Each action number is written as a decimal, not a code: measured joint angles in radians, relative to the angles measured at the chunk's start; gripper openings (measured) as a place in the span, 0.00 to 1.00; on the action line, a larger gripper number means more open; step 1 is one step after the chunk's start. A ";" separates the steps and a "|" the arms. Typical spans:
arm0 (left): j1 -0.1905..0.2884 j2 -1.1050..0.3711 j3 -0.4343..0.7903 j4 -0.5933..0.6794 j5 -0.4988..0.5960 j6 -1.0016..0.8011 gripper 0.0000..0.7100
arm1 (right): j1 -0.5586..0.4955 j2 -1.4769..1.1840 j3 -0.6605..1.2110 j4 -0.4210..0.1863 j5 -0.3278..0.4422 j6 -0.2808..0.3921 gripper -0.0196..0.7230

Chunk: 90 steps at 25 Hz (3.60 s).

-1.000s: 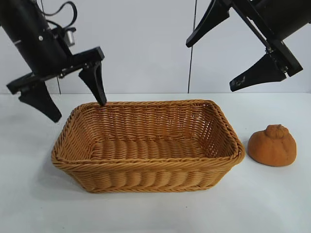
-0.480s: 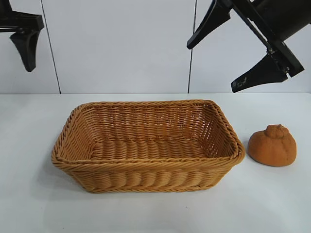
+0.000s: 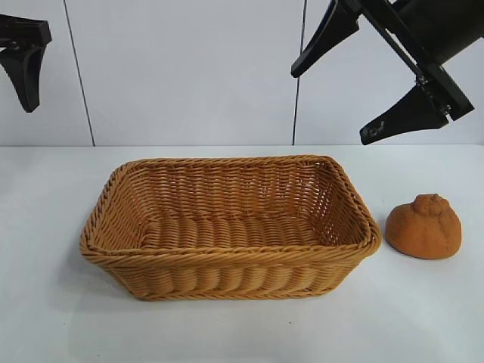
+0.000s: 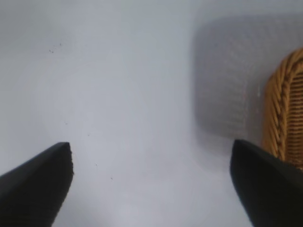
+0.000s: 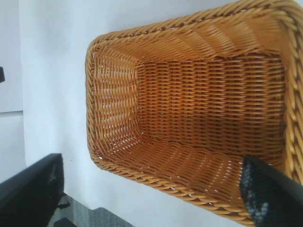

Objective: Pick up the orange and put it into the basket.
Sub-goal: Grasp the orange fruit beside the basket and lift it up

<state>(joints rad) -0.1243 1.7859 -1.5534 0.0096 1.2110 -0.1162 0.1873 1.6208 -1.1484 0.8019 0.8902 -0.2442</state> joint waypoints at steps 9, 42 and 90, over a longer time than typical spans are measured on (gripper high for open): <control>0.000 -0.390 0.388 -0.003 0.001 0.010 0.91 | 0.000 0.000 0.000 -0.002 0.018 0.000 0.96; 0.000 -1.620 1.048 -0.010 -0.141 0.022 0.91 | 0.000 0.000 -0.256 -0.474 0.209 0.164 0.96; 0.000 -1.790 1.051 -0.004 -0.145 0.022 0.91 | -0.189 0.454 -0.278 -0.610 0.056 0.225 0.09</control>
<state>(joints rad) -0.1243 -0.0041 -0.5025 0.0055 1.0660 -0.0943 -0.0015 2.0745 -1.4262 0.1915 0.9459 -0.0189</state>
